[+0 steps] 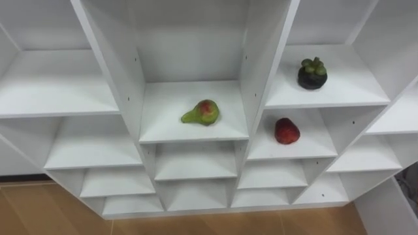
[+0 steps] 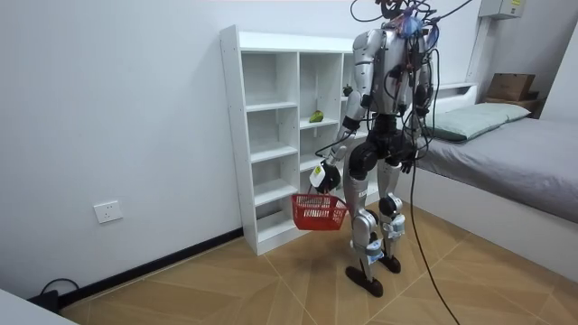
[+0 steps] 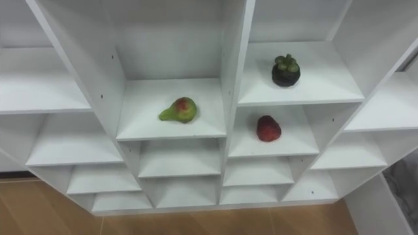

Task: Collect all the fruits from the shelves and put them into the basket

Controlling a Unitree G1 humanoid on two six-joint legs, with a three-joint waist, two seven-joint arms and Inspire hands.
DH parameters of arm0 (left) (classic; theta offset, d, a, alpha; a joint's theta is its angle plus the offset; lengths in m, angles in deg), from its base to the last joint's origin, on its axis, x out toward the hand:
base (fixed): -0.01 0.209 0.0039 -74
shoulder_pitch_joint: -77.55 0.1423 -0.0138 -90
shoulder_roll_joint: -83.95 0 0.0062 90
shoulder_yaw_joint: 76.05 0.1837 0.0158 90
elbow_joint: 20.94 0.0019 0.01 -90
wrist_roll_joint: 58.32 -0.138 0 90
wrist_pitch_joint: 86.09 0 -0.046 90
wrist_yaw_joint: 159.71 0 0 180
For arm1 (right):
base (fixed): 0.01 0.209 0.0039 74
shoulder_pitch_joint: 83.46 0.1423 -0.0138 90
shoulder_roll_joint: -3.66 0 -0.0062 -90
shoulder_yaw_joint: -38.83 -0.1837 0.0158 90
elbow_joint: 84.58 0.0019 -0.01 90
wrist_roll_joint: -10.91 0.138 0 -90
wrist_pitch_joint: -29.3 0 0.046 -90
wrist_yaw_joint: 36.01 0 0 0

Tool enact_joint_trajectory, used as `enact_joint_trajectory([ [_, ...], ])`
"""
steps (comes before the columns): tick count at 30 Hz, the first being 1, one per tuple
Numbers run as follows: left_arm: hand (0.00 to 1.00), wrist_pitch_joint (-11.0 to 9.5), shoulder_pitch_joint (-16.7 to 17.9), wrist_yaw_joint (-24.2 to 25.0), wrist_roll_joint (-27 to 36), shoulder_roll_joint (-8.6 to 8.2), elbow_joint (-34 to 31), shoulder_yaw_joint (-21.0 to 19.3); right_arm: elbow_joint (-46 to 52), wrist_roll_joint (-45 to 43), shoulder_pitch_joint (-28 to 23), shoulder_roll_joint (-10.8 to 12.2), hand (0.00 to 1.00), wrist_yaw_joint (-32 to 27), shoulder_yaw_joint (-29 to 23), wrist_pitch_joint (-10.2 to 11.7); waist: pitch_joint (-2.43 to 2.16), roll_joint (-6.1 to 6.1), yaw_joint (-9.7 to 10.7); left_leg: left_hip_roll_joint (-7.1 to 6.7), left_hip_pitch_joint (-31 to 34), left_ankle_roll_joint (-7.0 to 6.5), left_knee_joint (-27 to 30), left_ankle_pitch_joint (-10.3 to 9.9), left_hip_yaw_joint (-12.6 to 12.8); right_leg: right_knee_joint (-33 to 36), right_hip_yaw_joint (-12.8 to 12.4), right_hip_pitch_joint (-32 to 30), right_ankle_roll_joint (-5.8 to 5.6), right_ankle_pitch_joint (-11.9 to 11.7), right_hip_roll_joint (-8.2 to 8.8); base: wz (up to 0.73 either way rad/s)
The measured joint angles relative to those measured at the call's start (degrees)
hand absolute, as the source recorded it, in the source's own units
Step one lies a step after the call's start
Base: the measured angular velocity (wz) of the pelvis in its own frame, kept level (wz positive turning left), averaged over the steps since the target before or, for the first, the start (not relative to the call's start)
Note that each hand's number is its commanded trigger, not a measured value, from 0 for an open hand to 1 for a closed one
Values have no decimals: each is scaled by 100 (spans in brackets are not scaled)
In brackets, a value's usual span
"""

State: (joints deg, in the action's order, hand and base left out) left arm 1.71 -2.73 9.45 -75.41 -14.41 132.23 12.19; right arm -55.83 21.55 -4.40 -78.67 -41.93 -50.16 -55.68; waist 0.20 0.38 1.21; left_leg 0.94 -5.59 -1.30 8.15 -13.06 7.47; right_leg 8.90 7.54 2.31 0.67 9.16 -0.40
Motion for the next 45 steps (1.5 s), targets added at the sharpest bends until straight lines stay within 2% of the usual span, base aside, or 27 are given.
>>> enact_joint_trajectory([
  [5,100,-147,6,-107,186,-2,55,18,1022,-27,-282,27,0,-281,100,178,-3,5,-5,6,-9,1,-9,0,40,-3,-28,-18,2,-2,-12,-5],
  [7,100,-174,24,-118,188,-2,0,67,1495,-135,-415,35,0,-346,157,155,-9,18,-7,7,-12,2,-10,-1,40,-7,-34,-21,2,-2,-12,0],
  [9,100,-205,164,-117,188,-2,-237,108,2698,-316,-833,58,0,-351,231,147,-1,1,-1,8,-3,2,-17,-1,41,-14,-53,-31,2,-2,-10,0],
  [11,100,-206,208,-118,208,5,-323,165,3208,-410,-920,121,0,-356,232,216,-4,-7,15,10,-5,2,-36,-1,49,-14,-65,-36,2,-2,-16,0],
  [15,100,-243,167,-114,631,-4,-341,375,3930,-470,-955,134,0,-395,334,236,-4,-13,10,10,5,2,-42,-1,39,-4,-6,-46,1,-2,-8,0],
  [26,100,-286,235,-75,633,3,-339,434,5356,-672,-1081,122,0,-693,449,274,-47,-53,11,8,-10,2,-35,0,43,0,-24,-44,5,-7,-5,0],
  [31,100,-308,228,-76,660,-2,-249,527,5817,-708,-1075,120,0,-927,447,320,-75,-130,4,7,-11,1,-28,0,39,15,-52,-37,5,-8,-8,0],
  [33,100,-312,165,-72,872,-4,-98,629,6122,-707,-1068,115,0,-1017,448,325,-66,-185,8,9,-16,1,-25,0,44,42,-108,-50,5,-8,-17,-6],
  [36,100,-316,118,43,868,5,58,646,6638,-824,-997,105,0,-1147,446,347,-53,-222,-4,7,21,0,-25,2,54,94,-135,-118,6,-8,-22,-6],
  [40,100,-314,119,142,868,6,106,650,6917,-872,-830,64,0,-1362,446,575,-43,-195,3,7,15,0,-25,2,68,97,-138,-114,6,-8,-28,-1],
  [45,100,-313,121,258,862,36,119,648,6969,-926,-615,-48,0,-1718,442,608,-36,-149,-4,7,16,0,-35,2,60,91,-131,-121,6,-8,-31,0],
])
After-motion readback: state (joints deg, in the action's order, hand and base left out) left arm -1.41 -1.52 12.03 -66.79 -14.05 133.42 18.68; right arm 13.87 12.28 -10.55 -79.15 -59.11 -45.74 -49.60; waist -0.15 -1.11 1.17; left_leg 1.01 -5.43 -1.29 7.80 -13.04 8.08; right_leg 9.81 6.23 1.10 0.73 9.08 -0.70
